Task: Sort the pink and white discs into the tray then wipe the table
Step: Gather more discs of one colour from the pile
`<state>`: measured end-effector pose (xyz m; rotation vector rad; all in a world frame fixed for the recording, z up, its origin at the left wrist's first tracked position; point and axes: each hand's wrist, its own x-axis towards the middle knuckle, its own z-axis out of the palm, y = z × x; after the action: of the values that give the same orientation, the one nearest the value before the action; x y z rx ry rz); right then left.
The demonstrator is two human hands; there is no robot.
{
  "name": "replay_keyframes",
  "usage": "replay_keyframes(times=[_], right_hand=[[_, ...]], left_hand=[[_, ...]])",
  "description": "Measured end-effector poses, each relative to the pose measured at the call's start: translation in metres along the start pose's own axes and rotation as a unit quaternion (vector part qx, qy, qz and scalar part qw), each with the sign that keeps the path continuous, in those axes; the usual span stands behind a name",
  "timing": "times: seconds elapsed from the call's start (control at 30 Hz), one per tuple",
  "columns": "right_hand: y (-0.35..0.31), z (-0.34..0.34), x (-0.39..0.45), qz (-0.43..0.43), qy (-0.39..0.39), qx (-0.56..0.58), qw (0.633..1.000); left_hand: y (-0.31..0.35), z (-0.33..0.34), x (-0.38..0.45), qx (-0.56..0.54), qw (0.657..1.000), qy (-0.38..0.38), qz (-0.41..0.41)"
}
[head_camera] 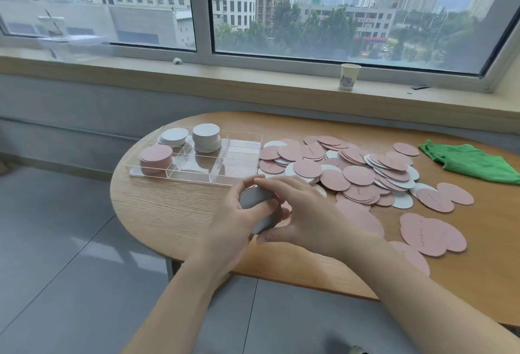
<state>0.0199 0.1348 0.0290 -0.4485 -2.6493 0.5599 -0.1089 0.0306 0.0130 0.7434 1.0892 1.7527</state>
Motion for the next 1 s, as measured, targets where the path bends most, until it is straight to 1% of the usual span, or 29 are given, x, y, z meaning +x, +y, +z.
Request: replay_keyframes(times=[0.13,0.2,0.37,0.47,0.53,0.63,0.73,0.8,0.87,0.93,1.0], right_hand=[[-0.011,0.008,0.026,-0.02,-0.033,-0.054,0.998],[-0.014,0.012,0.036,-0.036,-0.038,-0.069,0.996],[-0.018,0.017,0.056,-0.085,0.011,-0.086,0.993],[-0.017,0.014,0.064,-0.073,0.018,-0.087,0.993],[-0.017,0.011,0.068,-0.054,0.021,-0.083,0.995],[-0.015,0.011,0.075,-0.038,0.011,-0.089,0.995],[-0.015,0.012,0.081,-0.023,-0.023,-0.077,0.996],[-0.013,0.013,0.085,-0.013,-0.021,-0.034,0.999],[-0.01,0.014,0.09,0.026,-0.008,0.09,0.996],[-0.005,0.013,0.097,0.067,-0.005,0.217,0.974],[0.003,0.014,0.104,0.101,-0.021,0.282,0.954]], left_hand=[[0.011,-0.02,0.001,0.006,1.0,0.004,-0.002],[0.015,-0.029,0.003,0.013,1.0,0.005,-0.005],[0.023,-0.045,0.005,0.001,1.0,0.0,-0.031],[0.028,-0.055,0.008,-0.021,0.999,0.001,-0.037],[0.03,-0.063,0.009,0.016,0.999,0.037,-0.025],[0.029,-0.071,0.011,0.086,0.989,0.118,0.012],[0.027,-0.072,0.011,0.076,0.985,0.153,0.027],[0.028,-0.072,0.011,0.066,0.984,0.161,0.037],[0.029,-0.074,0.011,0.079,0.981,0.17,0.051],[0.03,-0.077,0.014,0.093,0.976,0.185,0.063],[0.032,-0.082,0.017,0.09,0.973,0.202,0.07]])
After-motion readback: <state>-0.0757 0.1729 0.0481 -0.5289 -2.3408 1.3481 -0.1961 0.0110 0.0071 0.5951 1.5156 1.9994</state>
